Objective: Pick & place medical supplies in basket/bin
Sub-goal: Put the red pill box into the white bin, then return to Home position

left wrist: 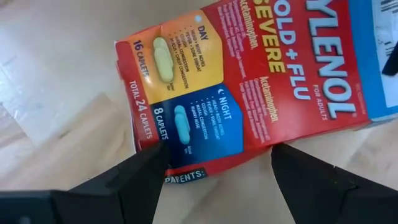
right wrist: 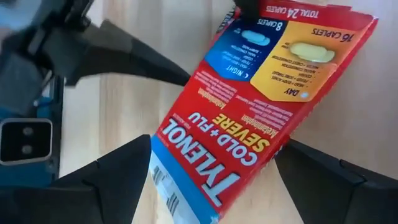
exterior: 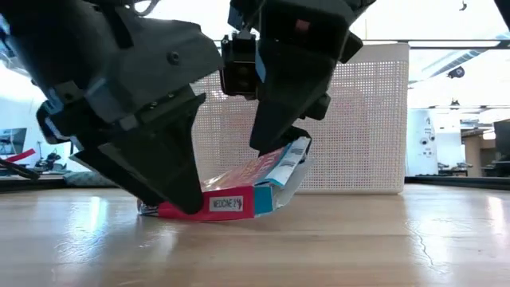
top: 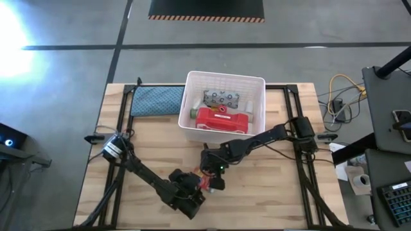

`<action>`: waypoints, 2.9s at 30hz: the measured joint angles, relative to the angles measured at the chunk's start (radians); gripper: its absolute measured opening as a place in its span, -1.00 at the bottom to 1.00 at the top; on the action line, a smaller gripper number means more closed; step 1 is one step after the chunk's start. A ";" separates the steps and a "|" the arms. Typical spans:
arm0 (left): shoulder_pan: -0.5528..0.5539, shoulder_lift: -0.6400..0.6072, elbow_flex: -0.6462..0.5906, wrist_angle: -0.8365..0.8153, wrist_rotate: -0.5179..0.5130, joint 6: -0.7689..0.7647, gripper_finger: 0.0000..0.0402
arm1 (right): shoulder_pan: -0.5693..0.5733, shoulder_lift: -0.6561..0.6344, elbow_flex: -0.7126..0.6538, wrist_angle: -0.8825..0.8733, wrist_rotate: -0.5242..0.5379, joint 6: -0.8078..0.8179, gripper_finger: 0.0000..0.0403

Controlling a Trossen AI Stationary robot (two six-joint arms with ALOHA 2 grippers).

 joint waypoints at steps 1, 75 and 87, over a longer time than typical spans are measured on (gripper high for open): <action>0.003 -0.003 0.000 0.000 -0.003 0.000 0.34 | 0.000 0.000 0.000 0.001 0.002 0.019 0.61; -0.064 -0.677 -0.023 -0.489 -0.587 -0.212 0.34 | -0.388 -0.553 -0.006 -0.604 0.897 0.180 0.12; -0.020 -0.735 0.030 -0.471 -0.513 0.102 0.34 | -0.104 -0.805 -0.006 -0.601 0.897 0.052 0.20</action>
